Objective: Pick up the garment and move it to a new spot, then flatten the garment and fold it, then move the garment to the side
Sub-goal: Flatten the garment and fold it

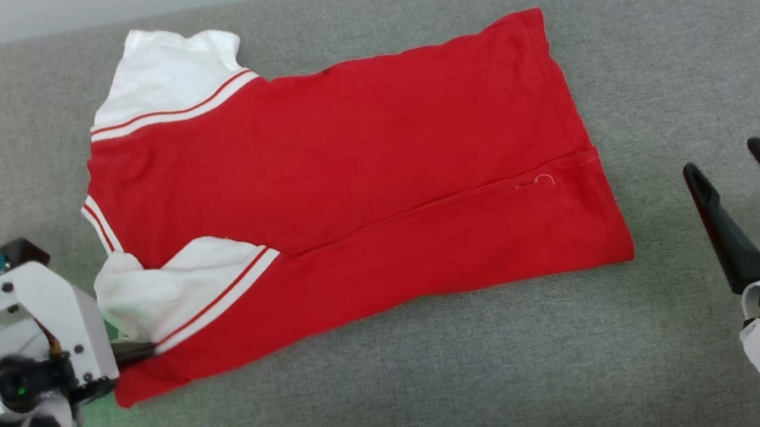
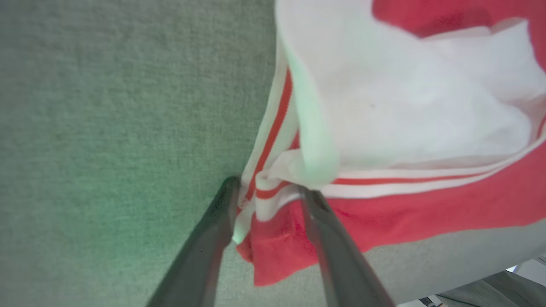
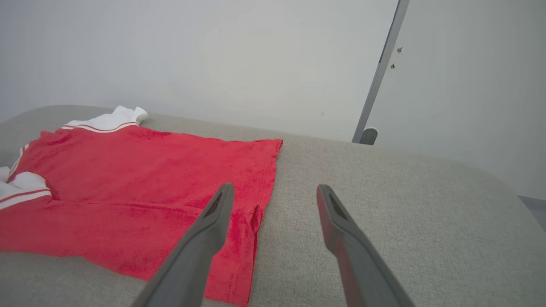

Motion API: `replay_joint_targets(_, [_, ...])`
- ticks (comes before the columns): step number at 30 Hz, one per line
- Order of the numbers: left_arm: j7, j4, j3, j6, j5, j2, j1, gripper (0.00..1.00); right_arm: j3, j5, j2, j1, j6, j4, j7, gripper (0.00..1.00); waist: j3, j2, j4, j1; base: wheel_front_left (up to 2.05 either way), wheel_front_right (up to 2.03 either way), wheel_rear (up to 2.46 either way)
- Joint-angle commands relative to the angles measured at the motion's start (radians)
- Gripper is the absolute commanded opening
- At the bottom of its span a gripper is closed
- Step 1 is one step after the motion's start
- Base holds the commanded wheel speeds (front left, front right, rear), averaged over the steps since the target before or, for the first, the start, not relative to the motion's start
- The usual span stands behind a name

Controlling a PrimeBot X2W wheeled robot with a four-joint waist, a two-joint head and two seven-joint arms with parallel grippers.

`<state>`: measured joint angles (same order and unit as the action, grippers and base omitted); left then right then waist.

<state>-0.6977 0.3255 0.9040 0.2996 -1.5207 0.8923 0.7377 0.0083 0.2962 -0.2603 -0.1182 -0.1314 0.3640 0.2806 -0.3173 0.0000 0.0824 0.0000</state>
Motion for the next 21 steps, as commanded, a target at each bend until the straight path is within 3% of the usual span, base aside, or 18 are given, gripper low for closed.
replay_joint_targets(1, [0.014,0.027,0.025,-0.015,0.014,-0.041,-0.013,0.0,0.008,0.012,-0.007,-0.007,0.002,-0.002,0.031,1.0,-0.003,0.0,-0.003,0.0,0.0,0.0,0.0])
replay_joint_targets(5, [0.022,0.048,0.02,-0.036,0.022,-0.047,0.002,0.0,0.027,0.038,-0.042,-0.019,0.002,-0.008,0.142,1.0,-0.004,0.0,-0.01,0.0,0.0,0.0,0.0])
replay_joint_targets(10, [0.028,0.057,0.026,-0.058,0.034,-0.074,0.019,0.0,0.05,0.099,-0.094,-0.052,0.001,-0.009,0.358,1.0,0.001,0.0,-0.032,0.0,0.0,0.0,0.0])
replay_joint_targets(15, [0.029,0.053,0.035,-0.073,0.056,-0.111,0.047,0.0,0.041,0.153,-0.106,-0.107,0.001,-0.04,0.536,1.0,-0.011,0.0,-0.066,0.0,0.0,0.0,0.0])
replay_joint_targets(17, [0.027,0.051,0.04,-0.078,0.062,-0.127,0.061,0.07,0.04,0.162,-0.11,-0.128,0.001,-0.059,0.589,1.0,-0.02,0.0,-0.083,0.0,0.0,0.0,0.0])
replay_joint_targets(21, [0.029,0.047,0.044,-0.086,0.078,-0.157,0.093,0.1,0.042,0.166,-0.115,-0.153,0.001,-0.102,0.651,1.0,-0.047,0.0,-0.115,0.0,0.0,0.0,0.0])
